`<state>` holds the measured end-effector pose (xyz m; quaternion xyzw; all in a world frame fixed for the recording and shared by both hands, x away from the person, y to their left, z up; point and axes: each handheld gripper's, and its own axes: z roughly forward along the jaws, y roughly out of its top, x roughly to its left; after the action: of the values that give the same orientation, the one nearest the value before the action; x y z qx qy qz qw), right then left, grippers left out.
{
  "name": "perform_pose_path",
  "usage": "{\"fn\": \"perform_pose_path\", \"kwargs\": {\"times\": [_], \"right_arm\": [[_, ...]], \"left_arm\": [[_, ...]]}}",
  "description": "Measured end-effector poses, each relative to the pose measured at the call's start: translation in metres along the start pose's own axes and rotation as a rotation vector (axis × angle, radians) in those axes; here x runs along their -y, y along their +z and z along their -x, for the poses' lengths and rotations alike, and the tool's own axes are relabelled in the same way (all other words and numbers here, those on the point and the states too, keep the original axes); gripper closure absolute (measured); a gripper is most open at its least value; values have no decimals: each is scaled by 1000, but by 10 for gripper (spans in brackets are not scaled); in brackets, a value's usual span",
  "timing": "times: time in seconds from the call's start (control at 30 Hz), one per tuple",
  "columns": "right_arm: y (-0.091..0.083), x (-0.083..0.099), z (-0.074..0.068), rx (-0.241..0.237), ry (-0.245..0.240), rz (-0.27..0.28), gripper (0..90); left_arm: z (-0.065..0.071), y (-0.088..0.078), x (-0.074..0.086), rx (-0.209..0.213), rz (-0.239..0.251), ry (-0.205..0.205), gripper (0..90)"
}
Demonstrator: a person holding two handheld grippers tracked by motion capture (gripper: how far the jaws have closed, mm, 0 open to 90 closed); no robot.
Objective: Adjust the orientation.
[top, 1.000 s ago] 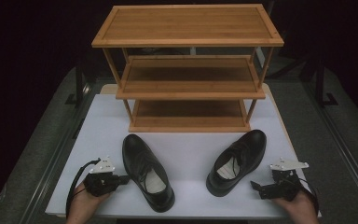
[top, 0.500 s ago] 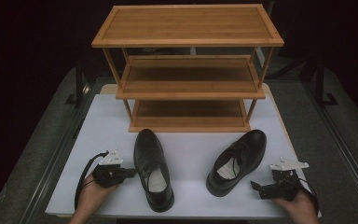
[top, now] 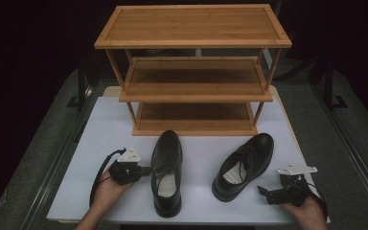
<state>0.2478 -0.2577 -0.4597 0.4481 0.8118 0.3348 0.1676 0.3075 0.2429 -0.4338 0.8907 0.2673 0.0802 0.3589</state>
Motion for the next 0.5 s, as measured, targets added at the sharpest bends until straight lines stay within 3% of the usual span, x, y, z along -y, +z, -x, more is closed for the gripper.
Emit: {"fn": "perform_pose_path", "kwargs": {"times": [0.43, 0.5], "right_arm": [[0, 0, 0, 0, 0, 0, 0], [0, 0, 0, 0, 0, 0, 0]], "left_arm": [[0, 3, -3, 18, 5, 7, 900], [-2, 1, -2, 16, 21, -13, 898]]}}
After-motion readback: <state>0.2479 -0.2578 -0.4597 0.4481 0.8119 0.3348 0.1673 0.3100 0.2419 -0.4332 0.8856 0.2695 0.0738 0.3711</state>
